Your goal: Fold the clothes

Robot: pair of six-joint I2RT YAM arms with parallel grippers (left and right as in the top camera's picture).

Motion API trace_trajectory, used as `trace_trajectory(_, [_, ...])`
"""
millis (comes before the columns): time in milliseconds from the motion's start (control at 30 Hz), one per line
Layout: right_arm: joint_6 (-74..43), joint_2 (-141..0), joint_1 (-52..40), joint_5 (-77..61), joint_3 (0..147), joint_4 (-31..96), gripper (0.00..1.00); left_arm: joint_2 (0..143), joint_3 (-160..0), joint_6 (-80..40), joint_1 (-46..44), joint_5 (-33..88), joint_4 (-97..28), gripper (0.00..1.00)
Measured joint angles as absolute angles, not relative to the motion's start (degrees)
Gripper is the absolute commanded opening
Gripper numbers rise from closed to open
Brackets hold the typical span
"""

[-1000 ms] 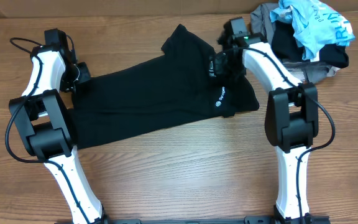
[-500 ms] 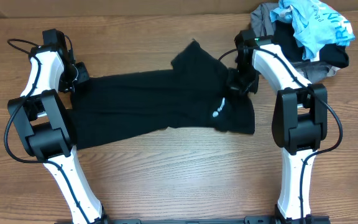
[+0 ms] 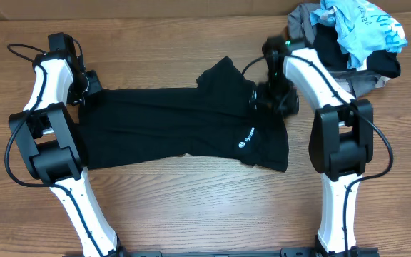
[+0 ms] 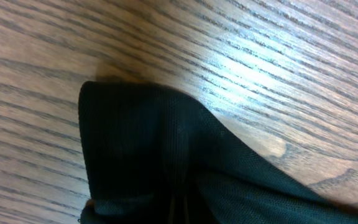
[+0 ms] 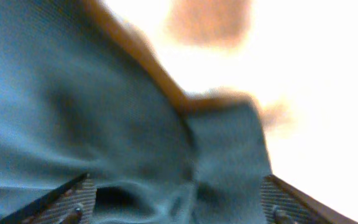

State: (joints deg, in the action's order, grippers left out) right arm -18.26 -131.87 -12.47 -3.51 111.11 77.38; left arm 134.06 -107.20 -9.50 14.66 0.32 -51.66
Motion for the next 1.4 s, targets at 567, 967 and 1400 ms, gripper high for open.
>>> trace_trajectory(567, [-6.5, -133.93, -16.67, -6.0, 119.09, 47.2, 0.79, 134.15, -107.2, -9.5, 14.22, -0.47, -51.05, 0.04])
trace_trajectory(967, [-3.14, -143.94, -19.09, -5.96, 119.07, 36.07, 0.71, 134.15, -107.2, -9.5, 14.22, -0.71, -51.0, 0.04])
trace_trajectory(1400, [-2.87, -145.71, -19.09, -8.25, 119.07, 28.56, 0.04, 134.21, -107.2, -9.5, 14.22, -0.71, -49.04, 0.04])
